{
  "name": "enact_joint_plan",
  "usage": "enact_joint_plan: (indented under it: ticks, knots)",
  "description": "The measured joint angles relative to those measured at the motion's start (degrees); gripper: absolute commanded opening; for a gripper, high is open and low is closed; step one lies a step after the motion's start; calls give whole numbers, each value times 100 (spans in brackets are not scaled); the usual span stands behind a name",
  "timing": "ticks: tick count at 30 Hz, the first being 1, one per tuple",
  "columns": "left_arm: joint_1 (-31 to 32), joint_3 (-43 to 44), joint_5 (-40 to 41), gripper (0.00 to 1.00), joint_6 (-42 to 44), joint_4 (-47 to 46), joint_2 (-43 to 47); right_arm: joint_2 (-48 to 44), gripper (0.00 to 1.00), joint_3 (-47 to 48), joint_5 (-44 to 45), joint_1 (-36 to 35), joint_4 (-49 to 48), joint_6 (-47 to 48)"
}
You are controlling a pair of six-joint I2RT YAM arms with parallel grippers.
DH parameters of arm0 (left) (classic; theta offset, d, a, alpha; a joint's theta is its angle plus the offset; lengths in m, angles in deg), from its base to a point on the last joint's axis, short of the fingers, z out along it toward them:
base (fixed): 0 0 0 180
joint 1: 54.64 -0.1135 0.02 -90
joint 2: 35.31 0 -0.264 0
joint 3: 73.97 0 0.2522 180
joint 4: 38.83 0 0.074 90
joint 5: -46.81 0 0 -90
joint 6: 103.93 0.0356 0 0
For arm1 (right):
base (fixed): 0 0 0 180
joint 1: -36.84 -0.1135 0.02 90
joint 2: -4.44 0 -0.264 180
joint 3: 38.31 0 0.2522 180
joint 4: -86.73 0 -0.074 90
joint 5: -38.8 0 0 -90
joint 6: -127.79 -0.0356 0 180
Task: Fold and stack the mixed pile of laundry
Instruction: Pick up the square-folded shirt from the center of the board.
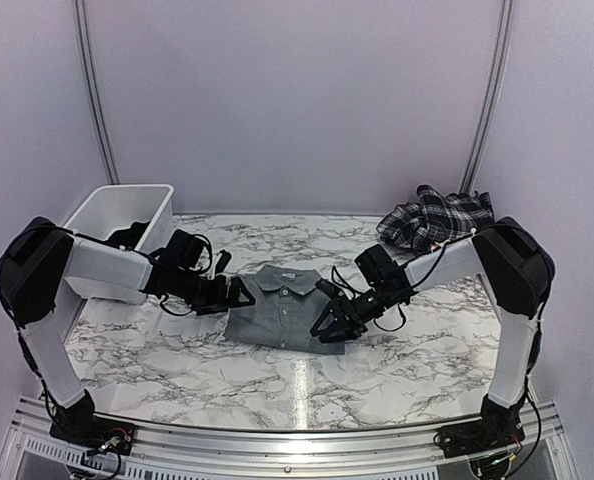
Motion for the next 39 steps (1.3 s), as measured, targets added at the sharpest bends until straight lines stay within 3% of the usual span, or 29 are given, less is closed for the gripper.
enact_joint_plan:
  ticks: [5, 12, 18, 24, 32, 39]
  knots:
    - [-319, 568, 662, 99, 400, 439, 184, -138, 76, 557, 601, 249, 426, 146]
    - [-260, 1167, 874, 99, 782, 627, 940, -1869, 77, 153, 1266, 378, 455, -52]
    - [1158, 1585, 1707, 98, 1956, 946, 686, -2924, 77, -1073, 1613, 852, 216, -723]
    - [2465, 2087, 2317, 79, 3167, 1091, -363, -3294, 77, -2076, 1805, 1185, -39, -1523]
    - [3220, 2778, 3056, 54, 4409, 1228, -1665, -3628, 77, -2500, 1860, 1368, -468, -2181]
    - [3331, 3254, 3488, 14, 4846, 1202, -2256, -3637, 77, -2826, 1851, 1370, -979, -2776]
